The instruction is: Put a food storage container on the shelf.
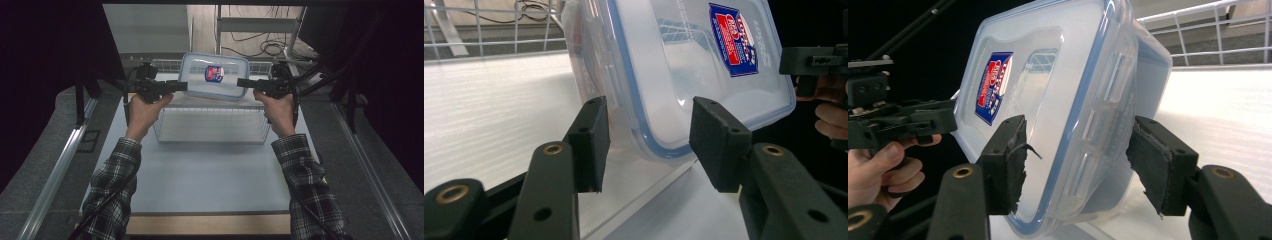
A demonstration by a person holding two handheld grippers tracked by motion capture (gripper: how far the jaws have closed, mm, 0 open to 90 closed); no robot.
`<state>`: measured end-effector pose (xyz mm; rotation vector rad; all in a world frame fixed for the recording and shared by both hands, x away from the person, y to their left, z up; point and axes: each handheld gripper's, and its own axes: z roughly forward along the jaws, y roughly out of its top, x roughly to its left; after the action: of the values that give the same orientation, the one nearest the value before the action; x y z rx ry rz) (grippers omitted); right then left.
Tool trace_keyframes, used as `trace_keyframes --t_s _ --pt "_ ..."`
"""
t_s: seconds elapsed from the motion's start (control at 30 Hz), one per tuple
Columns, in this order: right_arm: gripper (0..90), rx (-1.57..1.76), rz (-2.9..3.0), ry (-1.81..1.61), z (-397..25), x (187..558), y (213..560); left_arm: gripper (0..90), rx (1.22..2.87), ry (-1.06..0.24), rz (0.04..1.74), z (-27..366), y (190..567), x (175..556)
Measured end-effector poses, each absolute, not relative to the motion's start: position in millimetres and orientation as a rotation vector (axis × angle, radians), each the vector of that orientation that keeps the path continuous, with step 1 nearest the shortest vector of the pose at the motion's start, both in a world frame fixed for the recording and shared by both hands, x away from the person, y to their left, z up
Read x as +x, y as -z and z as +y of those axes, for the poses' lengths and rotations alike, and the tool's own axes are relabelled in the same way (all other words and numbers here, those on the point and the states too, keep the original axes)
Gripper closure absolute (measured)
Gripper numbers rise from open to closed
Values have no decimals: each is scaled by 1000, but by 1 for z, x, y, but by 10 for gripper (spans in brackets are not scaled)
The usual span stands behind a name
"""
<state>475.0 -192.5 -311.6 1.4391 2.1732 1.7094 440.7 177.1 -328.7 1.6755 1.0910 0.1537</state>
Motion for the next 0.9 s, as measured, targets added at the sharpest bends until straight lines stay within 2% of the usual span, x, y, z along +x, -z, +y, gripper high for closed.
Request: trace_keyframes --t_s 0.17,0.23,0.37,0.7,0.9 --pt "396 1412 2138 -1606 -190 473 307 507 1671 -148 1078 176 327 439" --pt "423 1390 2152 -1555 -187 472 306 491 1666 -154 1079 176 326 439" --pt "426 1404 2153 -1576 -184 472 309 499 1670 -199 1084 174 323 437" --pt "502 1364 2099 -1569 -186 468 306 508 1686 -351 1092 169 316 432" --pt "502 1272 2113 -1569 -191 457 305 486 1704 -375 1060 172 315 420"
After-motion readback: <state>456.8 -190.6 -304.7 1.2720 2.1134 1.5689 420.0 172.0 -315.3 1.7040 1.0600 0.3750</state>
